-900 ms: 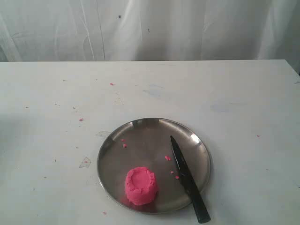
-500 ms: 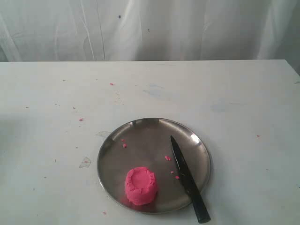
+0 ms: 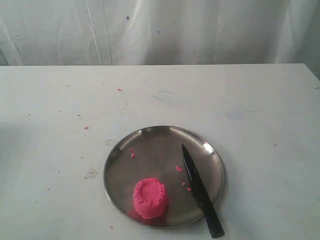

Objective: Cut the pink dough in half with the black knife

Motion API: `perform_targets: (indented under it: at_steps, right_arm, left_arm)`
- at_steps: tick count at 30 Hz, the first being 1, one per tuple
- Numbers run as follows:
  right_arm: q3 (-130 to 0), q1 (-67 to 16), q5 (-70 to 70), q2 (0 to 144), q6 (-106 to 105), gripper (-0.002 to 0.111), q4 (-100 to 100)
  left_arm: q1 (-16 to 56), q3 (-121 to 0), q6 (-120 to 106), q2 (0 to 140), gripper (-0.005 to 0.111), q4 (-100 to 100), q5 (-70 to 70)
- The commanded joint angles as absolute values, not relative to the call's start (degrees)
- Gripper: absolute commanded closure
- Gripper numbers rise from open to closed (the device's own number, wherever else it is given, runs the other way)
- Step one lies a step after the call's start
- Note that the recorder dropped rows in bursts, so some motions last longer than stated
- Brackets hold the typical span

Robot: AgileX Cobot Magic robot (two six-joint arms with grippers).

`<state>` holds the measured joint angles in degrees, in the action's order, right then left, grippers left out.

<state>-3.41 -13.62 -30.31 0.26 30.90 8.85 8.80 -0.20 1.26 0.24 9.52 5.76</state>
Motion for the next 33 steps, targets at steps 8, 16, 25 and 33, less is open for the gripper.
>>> perform_targets:
  at_steps: [8, 16, 25, 33]
  right_arm:
    - [-28.18, -13.20, 0.00, 2.81, 35.58, 0.108, -16.83]
    - [-36.63, -13.20, 9.03, 9.67, 17.81, 0.108, -16.95]
    - [-40.02, -13.20, 8.95, 13.37, -1.57, 0.108, -16.95]
    - [-41.61, -15.49, 8.91, 13.37, -3.47, 0.108, -21.67]
  left_arm:
    - [8.65, 0.00, 1.32, 0.00, 0.107, 9.76, 5.60]
    - [8.65, 0.00, 1.32, 0.00, 0.107, 9.76, 5.60]
    - [8.65, 0.00, 1.32, 0.00, 0.107, 9.76, 5.60]
    - [8.65, 0.00, 1.32, 0.00, 0.107, 9.76, 5.60]
